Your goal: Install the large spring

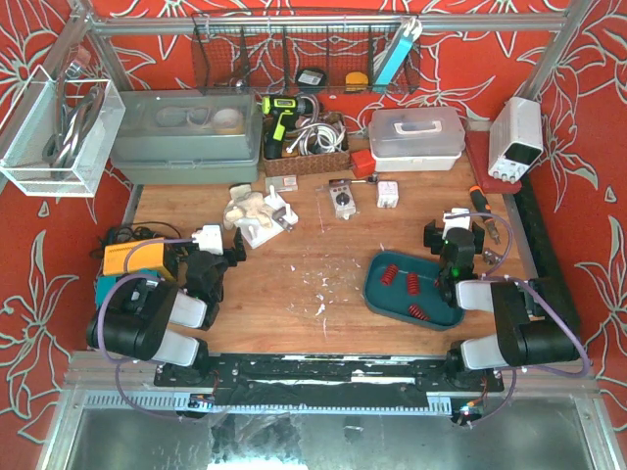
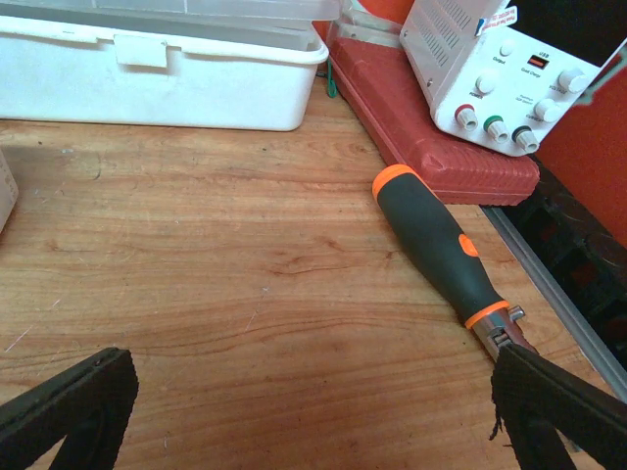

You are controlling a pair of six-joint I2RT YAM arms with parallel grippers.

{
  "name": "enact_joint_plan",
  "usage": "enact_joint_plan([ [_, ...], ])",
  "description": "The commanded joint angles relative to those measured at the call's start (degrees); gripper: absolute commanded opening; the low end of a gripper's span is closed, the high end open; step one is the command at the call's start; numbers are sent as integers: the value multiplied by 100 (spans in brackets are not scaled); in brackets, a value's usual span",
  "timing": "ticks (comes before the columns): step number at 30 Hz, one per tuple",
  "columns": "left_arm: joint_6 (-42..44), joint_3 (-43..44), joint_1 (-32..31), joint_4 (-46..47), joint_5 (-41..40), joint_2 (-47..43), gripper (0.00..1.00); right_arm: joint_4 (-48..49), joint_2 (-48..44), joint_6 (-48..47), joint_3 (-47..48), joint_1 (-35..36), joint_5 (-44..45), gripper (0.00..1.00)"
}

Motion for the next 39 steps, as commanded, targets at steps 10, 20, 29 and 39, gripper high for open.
enact_joint_plan([
  [10,-20,80,34,147,-2,-44,100,94,46,61,-63,-3,83,99],
  [20,-33,-81,30,46,-86,-615,100,-1814,-1088,-48,464,-3,-580,99],
  [29,-1060,1329,34,-4292,-120,-3018,100,-4117,-2529,1552,1462,-7,-639,99],
  [39,-3725,1828,34,-6610,1364,-4458,100,-7209,-2608,3160,2866,-47,-2352,99],
])
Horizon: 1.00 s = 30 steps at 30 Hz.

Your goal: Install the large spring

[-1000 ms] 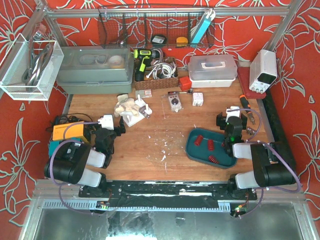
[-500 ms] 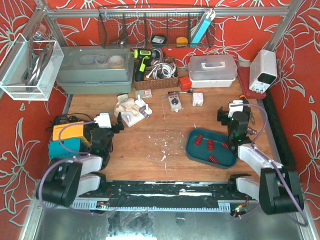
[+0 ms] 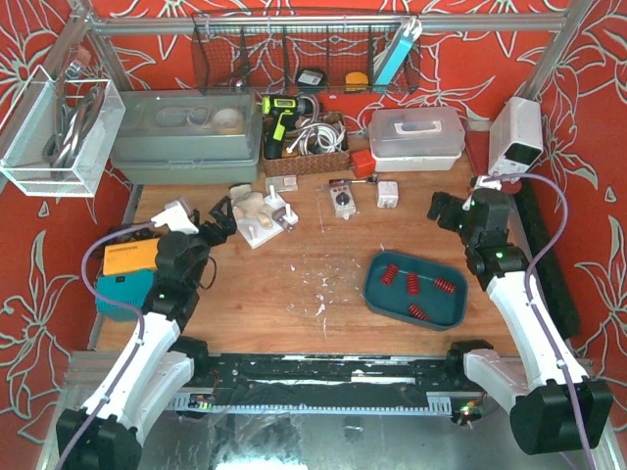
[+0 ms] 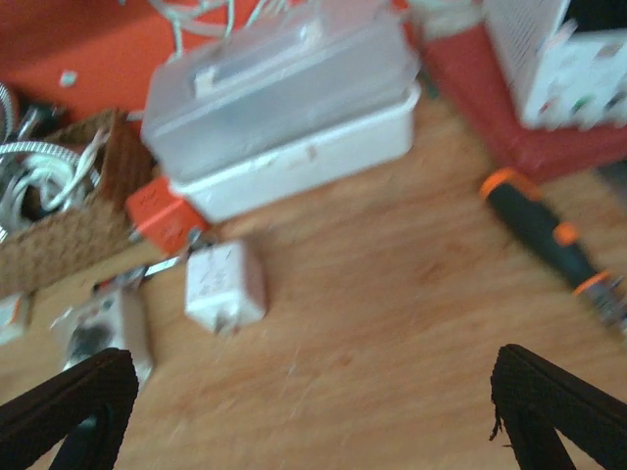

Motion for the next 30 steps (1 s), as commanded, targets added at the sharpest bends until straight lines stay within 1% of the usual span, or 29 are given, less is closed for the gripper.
enact_joint_plan([
  [1,-1054,-337,30,-954,1054,-535,100,-990,-67,686,-84,-41,-1435,99],
  [3,-1144,-464,30,-962,1352,-781,100,-992,-31,645,16,-30,-2109,99],
  [5,-1151,-403,30,-1237,1543,-876,100,-1064,-31,580,76,77,-2422,99],
  [8,-1092,-237,30,-1680,1757,-796,100,-1289,-134,383,96,438,-2164,99],
  [11,-1146,-223,24,-1731,2047,-610,99,-1293,-176,322,50,991,-1924,99],
  [15,-1205,-222,-7,-1727,2150,-334,94,-1174,19,290,76,1924,-1467,99],
  [17,-1043,-108,-37,-1886,1988,-136,88,-1149,192,182,123,2300,-1299,99],
  [18,-933,-20,-51,-1973,1895,-40,84,-1171,340,68,167,2538,-1164,99],
  [19,-797,64,-88,-2070,1727,63,80,-1209,414,-51,225,2620,-1005,99],
  [20,-695,166,-138,-2217,1455,180,78,-1274,513,-171,280,2854,-824,99],
  [23,-475,515,-215,-2564,758,632,78,-1293,830,-442,337,3427,-288,99],
  [26,-349,846,-216,-2683,189,1091,75,-1037,993,-635,230,3981,163,99],
  [28,-298,1010,-211,-2659,-92,1392,72,-812,1092,-741,130,4270,357,99],
  [30,-263,1164,-207,-2582,-128,1785,69,-593,1198,-785,21,4455,444,99],
])
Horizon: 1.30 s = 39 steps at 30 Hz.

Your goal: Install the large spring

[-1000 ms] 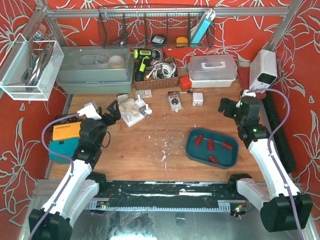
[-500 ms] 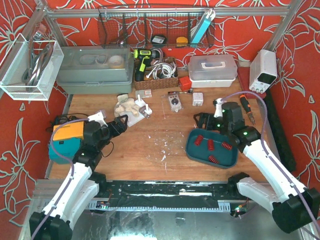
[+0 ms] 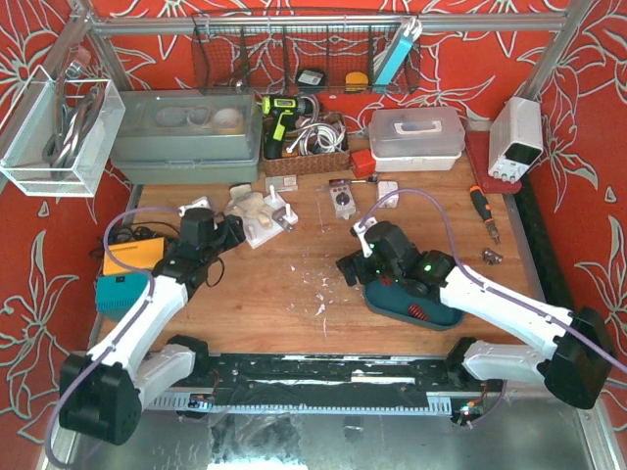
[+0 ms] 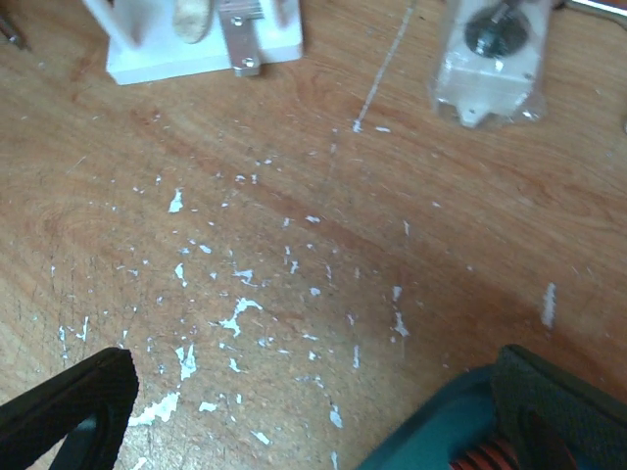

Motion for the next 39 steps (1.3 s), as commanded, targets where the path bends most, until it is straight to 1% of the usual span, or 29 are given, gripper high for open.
enact_joint_plan([
  [1,256,375,-10,-76,-636,688,68,543,165,-325,-210,407,677,99],
  [5,310,695,36,18,-443,1395,66,986,124,-274,-511,484,913,99],
  [8,361,968,74,-57,-409,1960,65,1188,-175,-288,-766,484,1239,99],
  [11,329,1123,116,-131,-514,2329,65,1444,-532,-296,-1061,489,1546,99],
  [14,266,1053,145,125,-439,2449,66,1622,-872,-274,-1287,489,1784,99],
  [16,234,1035,192,234,-414,2528,71,1708,-1009,-270,-1396,485,1918,99],
  [19,254,1075,281,395,-260,2719,72,1747,-1163,-271,-1498,485,2057,99],
  [22,266,1121,393,554,6,2908,70,1740,-1191,-278,-1522,492,2129,99],
  [25,288,1155,458,630,75,3012,68,1666,-1149,-278,-1468,484,2199,99],
  [29,325,1135,486,818,209,2976,62,1689,-1159,-270,-1495,489,2205,99],
  [33,405,1234,500,872,250,2987,60,1684,-1145,-286,-1486,489,2238,99],
  [36,431,1352,516,829,271,3104,60,1657,-1155,-287,-1477,489,2280,99],
  [39,458,1443,532,734,148,3221,63,1651,-1180,-296,-1483,484,2307,99],
])
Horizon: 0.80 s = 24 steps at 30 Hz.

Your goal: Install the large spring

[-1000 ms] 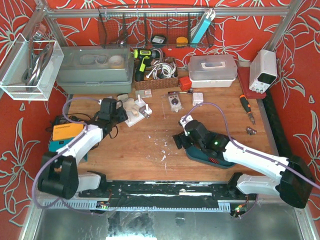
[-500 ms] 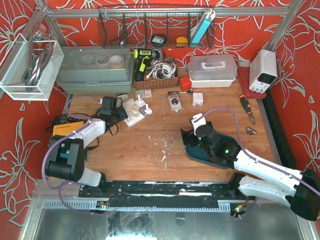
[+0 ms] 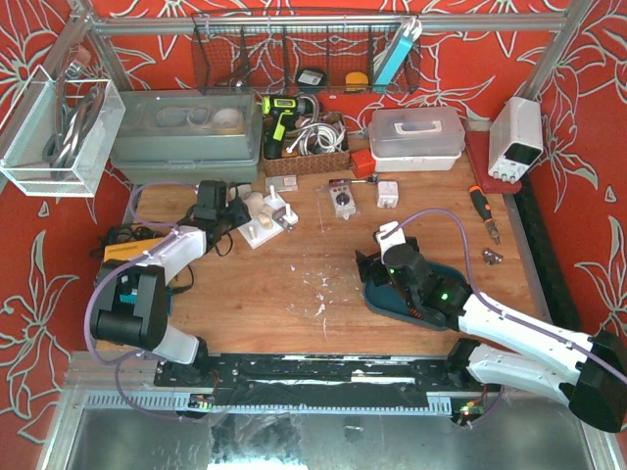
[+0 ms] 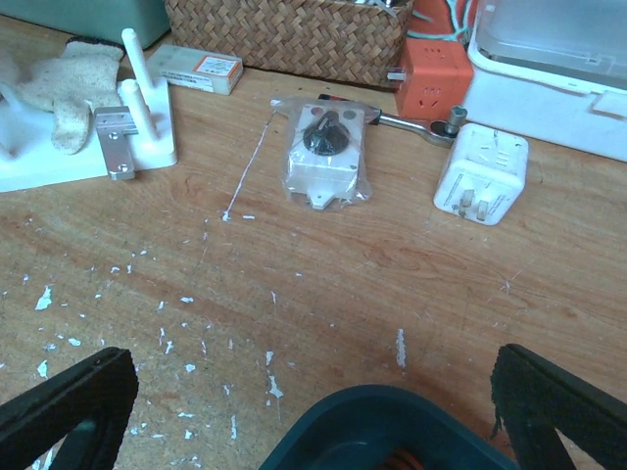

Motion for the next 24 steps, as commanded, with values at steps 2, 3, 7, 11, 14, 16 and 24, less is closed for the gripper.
enact_joint_plan([
  [2,136,161,86,49,-79,221,63,30,-37,-23,-53,21,231,99],
  [3,160,162,86,69,-85,248,63,31,-22,-20,-46,21,242,99],
  [7,201,188,95,73,-157,314,57,29,35,-18,-29,22,240,99],
  [11,195,161,106,155,-89,182,41,37,45,-14,-27,21,263,99],
  [14,245,87,103,324,68,-65,31,57,125,-35,-13,22,260,99],
  [16,246,34,103,458,161,-277,25,26,215,-36,36,28,250,99],
  [24,336,236,109,701,613,-381,0,-12,299,-45,61,26,289,99],
])
